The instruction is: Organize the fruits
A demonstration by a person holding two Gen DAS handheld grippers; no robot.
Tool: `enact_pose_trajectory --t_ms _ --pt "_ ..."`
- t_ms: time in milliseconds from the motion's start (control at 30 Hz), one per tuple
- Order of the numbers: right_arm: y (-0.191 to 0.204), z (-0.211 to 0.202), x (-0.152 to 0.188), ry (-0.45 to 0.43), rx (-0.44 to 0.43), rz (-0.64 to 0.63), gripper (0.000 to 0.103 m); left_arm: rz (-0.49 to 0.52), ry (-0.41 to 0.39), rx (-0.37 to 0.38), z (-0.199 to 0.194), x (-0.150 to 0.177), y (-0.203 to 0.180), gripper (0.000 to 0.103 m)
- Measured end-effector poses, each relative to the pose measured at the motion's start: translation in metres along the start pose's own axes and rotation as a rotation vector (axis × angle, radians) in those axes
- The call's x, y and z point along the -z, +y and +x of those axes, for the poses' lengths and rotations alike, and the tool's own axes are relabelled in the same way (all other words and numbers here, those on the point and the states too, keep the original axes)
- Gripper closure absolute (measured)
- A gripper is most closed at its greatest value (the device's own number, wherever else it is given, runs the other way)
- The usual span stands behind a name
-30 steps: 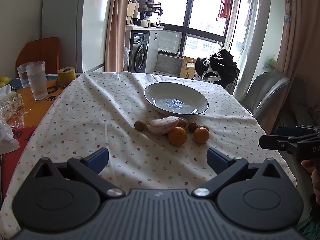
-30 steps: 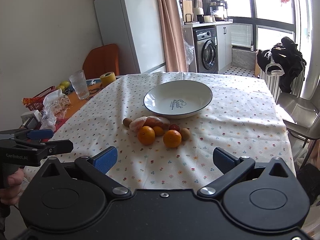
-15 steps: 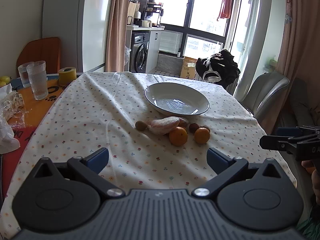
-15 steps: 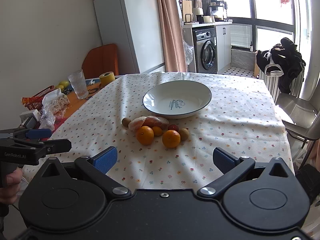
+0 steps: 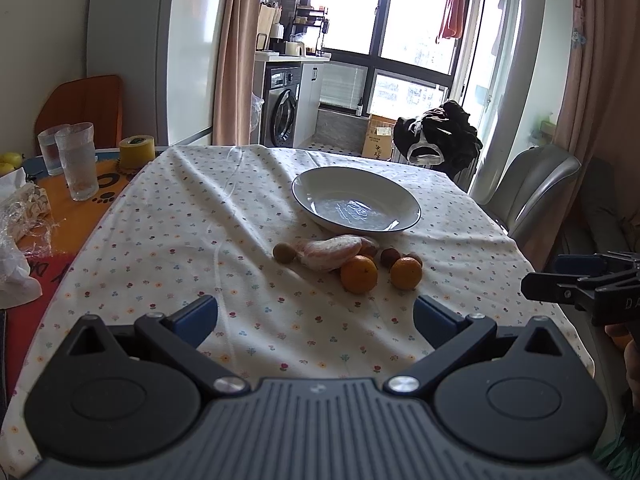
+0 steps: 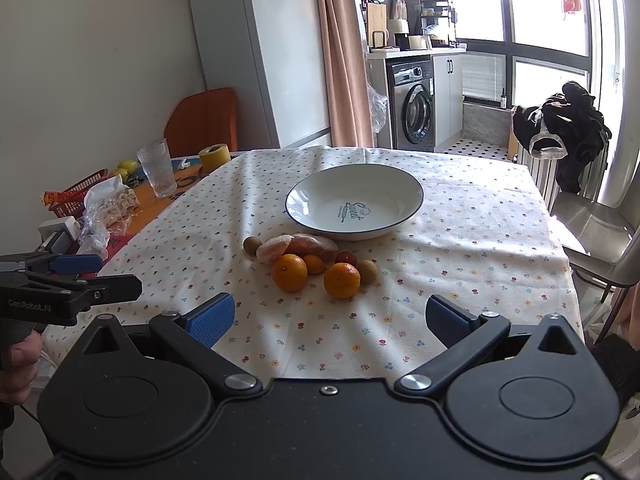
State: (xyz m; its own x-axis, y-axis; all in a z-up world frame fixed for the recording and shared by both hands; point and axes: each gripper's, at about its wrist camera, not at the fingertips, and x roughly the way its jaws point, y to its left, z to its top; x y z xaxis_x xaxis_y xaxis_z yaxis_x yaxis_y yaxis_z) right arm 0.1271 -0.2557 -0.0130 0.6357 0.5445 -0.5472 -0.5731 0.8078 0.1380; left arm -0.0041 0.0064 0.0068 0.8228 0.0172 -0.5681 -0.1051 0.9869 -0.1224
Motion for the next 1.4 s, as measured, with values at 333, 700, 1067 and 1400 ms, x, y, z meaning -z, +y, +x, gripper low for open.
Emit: enact_pose_trajectory --t_ms 333,700,1067,1400 --pt "0.003 0.001 -0.001 -0.005 -0.025 -0.002 0.0 -0.005 -0.006 -0.011 -0.001 -0.001 0.002 0.0" --pt "-0.006 0.011 -0.002 -0.009 -0.046 0.018 0.0 -0.024 -0.011 -0.036 0.002 -0.001 0.011 0.0" --pt "-0.019 0.031 -0.002 -0.037 -0.083 0.007 0.0 -0.023 -0.007 -0.062 0.03 0.005 0.007 0.0" --pt "-0.041 0.064 0.003 -0.034 -0.111 0.073 0.0 -0.045 0.016 -0.074 0.061 0.008 0.012 0.001"
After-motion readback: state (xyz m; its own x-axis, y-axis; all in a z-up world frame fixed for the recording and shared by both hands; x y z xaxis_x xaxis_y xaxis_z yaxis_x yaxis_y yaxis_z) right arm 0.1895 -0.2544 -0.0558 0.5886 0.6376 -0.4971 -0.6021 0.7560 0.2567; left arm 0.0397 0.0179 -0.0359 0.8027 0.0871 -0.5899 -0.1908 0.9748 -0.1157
